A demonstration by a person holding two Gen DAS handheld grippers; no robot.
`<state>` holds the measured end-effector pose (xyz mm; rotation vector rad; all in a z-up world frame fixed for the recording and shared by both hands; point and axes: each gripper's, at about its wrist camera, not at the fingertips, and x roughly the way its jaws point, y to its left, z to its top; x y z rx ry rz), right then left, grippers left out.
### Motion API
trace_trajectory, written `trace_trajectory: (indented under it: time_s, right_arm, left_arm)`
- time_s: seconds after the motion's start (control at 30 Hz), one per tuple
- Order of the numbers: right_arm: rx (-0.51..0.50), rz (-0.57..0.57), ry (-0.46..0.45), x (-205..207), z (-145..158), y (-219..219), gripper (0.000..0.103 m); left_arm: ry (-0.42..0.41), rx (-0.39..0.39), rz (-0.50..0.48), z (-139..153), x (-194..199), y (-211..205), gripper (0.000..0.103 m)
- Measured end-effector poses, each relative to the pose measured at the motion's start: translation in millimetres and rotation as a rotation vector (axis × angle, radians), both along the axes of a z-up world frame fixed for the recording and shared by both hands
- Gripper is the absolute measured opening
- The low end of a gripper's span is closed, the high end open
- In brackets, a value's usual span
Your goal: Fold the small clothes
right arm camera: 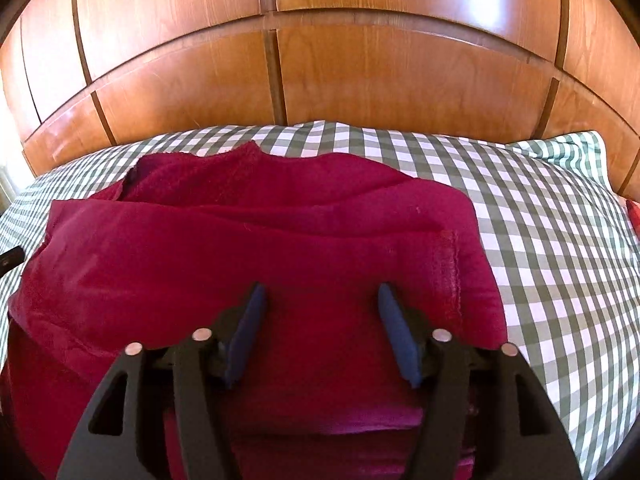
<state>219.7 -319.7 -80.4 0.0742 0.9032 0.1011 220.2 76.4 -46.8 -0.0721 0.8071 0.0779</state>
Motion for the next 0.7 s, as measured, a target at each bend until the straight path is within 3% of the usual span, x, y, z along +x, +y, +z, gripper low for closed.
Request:
trace_trajectory:
  time_s: [0.07,0.13,0.23,0.33,0.7]
  right_arm:
    - [-0.008,0.001,0.008,-8,6,1,0.083]
    - [-0.009,0.001,0.01,-18,11,2,0.088]
    - [0.013,0.005,0.011,-40,20,-4,0.09]
    - [0.043,0.018,0.021,-63,27,-13,0.091]
    - [0.159,-0.018,0.17,-152,13,-73,0.092]
  left_arm:
    - [-0.021,0.002,-0.001,8,-20,1,0.041]
    - [-0.04,-0.011,-0.007,15,-42,4,0.041]
    - [-0.067,0.003,-0.005,22,-68,7,0.041]
    - [-0.088,0.007,-0.004,25,-98,11,0.054]
    - [-0.041,0.048,-0.05,6,-167,22,0.054]
